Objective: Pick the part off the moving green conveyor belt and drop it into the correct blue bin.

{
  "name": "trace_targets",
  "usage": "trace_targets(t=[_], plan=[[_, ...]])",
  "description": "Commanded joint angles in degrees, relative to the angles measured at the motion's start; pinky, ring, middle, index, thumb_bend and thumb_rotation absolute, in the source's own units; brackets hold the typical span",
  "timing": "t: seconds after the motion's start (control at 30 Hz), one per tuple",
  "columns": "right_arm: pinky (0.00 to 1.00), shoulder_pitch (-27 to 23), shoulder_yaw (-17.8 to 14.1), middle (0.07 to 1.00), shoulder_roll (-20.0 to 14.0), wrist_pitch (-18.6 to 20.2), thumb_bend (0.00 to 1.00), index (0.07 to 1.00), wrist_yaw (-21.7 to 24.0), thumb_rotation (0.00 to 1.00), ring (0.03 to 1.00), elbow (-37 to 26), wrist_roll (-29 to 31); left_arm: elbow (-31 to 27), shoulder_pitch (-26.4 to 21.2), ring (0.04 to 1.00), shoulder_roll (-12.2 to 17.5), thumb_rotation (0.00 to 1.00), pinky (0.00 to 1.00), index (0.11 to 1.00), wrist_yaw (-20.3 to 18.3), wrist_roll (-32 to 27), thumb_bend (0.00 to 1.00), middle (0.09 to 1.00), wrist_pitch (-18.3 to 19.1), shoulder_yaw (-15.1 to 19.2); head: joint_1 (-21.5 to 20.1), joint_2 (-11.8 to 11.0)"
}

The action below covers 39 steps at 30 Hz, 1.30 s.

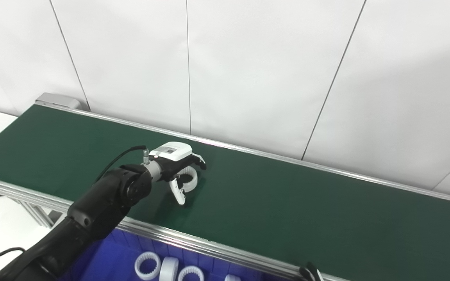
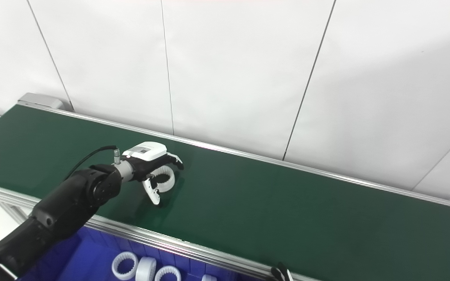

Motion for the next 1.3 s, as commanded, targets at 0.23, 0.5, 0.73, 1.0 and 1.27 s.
trace_targets(t=[0.23, 0.5, 0.73, 1.0, 1.27], plan=[[0.79, 0.3, 0.2, 0.907, 0.4, -2.7, 0.34, 0.954, 0.3, 0.79, 0.862, -2.5, 0.5, 2.0, -0.7, 0.754, 0.6, 0.00, 0.72, 0.721, 5.9, 1.0, 0.85, 0.797, -4.1, -0.4, -0.2, 0.2], [0.78, 0.3, 0.2, 0.902, 0.3, -2.9, 0.34, 0.955, 0.3, 0.80, 0.858, -2.5, 0.4, 5.7, -0.6, 0.426, -0.2, 0.00, 0.52, 0.533, 13.6, 1.2, 0.51, 0.471, -9.0, -0.7, -0.3, 0.2], [0.78, 0.3, 0.3, 0.901, 0.0, -3.1, 0.36, 0.955, 0.5, 0.80, 0.858, -2.4, 0.4, 6.0, -0.6, 0.416, -0.6, 0.00, 0.51, 0.529, 13.9, 0.7, 0.50, 0.459, -9.5, -0.5, -0.3, 0.3], [0.78, 0.3, 0.1, 0.902, 0.1, -3.0, 0.35, 0.952, 0.3, 0.79, 0.857, -2.4, 0.5, 5.4, -0.6, 0.455, -0.7, 0.00, 0.55, 0.523, 12.8, -0.2, 0.50, 0.445, -9.0, 0.0, -0.3, 0.5], [0.78, 0.3, 0.1, 0.902, 0.2, -3.0, 0.36, 0.952, 0.4, 0.79, 0.858, -2.3, 0.8, 4.4, -0.2, 0.460, -0.9, 0.00, 0.61, 0.524, 12.1, -1.9, 0.50, 0.449, -8.7, 0.5, -0.5, 0.5]])
